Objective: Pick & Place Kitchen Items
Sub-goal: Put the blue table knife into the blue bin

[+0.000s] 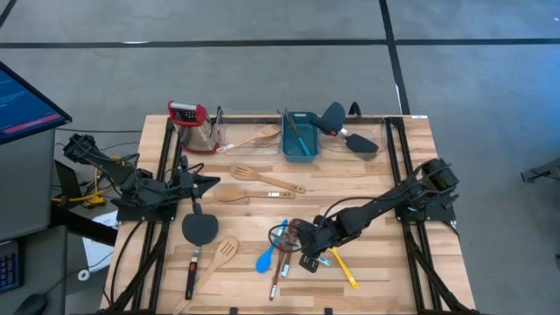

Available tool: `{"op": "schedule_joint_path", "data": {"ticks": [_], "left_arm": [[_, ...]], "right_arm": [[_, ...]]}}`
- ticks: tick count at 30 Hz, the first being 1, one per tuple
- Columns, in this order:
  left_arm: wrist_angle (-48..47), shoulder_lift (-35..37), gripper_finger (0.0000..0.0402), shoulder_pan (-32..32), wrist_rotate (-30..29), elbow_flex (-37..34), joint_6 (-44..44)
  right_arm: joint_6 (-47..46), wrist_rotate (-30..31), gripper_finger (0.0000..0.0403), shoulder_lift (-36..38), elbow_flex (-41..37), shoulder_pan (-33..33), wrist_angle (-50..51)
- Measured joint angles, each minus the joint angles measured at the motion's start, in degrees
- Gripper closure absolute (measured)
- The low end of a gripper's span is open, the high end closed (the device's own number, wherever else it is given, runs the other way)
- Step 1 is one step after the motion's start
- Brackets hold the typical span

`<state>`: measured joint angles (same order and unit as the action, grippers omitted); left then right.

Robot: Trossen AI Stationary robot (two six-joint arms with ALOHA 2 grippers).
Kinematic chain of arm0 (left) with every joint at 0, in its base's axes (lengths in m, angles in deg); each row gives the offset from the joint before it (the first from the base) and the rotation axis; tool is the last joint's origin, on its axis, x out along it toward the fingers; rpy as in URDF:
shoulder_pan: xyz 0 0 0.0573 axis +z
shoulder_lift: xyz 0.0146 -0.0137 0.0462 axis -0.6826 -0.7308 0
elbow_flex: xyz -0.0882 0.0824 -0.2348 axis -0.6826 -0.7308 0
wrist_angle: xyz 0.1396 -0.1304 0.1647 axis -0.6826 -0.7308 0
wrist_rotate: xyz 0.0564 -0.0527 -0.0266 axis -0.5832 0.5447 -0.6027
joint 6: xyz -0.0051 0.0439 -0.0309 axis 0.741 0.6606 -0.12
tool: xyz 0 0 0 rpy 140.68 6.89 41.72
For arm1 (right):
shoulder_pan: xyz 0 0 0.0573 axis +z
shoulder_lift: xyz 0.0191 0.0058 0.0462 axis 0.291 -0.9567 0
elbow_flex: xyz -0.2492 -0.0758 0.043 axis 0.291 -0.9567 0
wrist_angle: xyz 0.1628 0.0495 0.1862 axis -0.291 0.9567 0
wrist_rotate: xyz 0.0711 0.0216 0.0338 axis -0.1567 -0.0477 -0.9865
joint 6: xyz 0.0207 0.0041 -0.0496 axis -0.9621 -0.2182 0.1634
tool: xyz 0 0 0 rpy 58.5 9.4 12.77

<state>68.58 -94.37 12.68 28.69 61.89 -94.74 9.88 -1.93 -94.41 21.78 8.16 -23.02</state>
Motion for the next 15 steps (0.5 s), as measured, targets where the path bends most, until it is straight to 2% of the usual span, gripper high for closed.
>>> {"op": "schedule_joint_path", "data": {"ticks": [15], "left_arm": [[0.0, 0.02, 0.0398, 0.0, 0.0, 0.0, 0.0]], "right_arm": [[8.44, 14.28, 0.0388, 13.0, 0.13, -2.64, -0.09]]}}
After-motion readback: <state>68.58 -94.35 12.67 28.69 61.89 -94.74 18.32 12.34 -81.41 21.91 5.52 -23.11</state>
